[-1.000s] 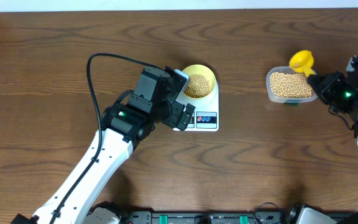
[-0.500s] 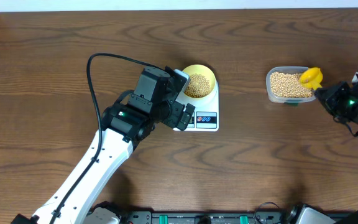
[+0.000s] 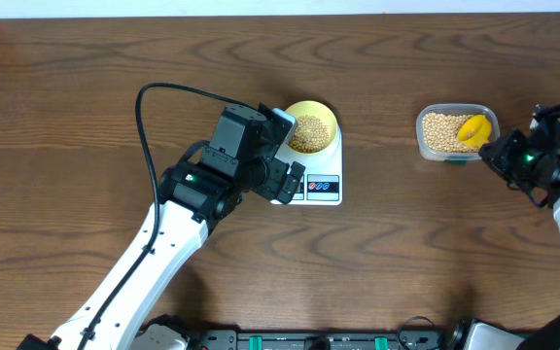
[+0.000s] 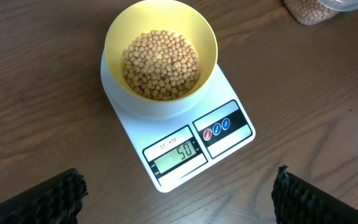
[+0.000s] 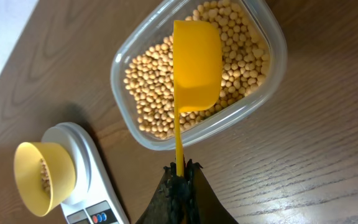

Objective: Scoop item into bowl and weigh 50g on scale
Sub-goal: 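Lower the scoop into the tub and open the right gripper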

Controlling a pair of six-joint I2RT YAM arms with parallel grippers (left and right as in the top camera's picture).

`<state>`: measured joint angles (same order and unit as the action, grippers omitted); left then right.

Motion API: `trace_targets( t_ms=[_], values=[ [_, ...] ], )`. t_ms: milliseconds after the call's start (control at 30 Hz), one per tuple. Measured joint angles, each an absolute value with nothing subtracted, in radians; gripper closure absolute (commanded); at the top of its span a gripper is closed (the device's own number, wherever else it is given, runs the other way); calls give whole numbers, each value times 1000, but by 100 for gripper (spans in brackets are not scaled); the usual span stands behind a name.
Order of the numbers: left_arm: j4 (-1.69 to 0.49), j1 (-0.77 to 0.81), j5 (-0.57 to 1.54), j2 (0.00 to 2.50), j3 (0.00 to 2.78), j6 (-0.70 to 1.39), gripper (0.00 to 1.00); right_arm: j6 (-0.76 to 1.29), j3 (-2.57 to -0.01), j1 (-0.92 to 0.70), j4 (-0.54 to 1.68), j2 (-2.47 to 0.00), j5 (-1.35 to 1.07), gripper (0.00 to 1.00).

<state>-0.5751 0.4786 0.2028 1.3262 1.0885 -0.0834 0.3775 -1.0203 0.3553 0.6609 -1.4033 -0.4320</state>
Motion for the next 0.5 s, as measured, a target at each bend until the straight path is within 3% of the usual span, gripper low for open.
trace_targets(
  t_ms=[67, 133, 400, 500],
  values=[
    [-575, 479, 203, 1326, 1089, -83, 2, 377, -1020, 355, 661, -1415, -430, 93],
    [-575, 479, 203, 1326, 1089, -83, 2, 376, -1020, 355, 660, -1420, -428, 73],
    [-575, 479, 203, 1326, 1089, -83, 2, 364, -1020, 355, 648, -1421, -422, 60],
    [-575, 479, 203, 1326, 1089, -83, 2, 361, -1020, 355, 648, -1421, -420, 42]
  ],
)
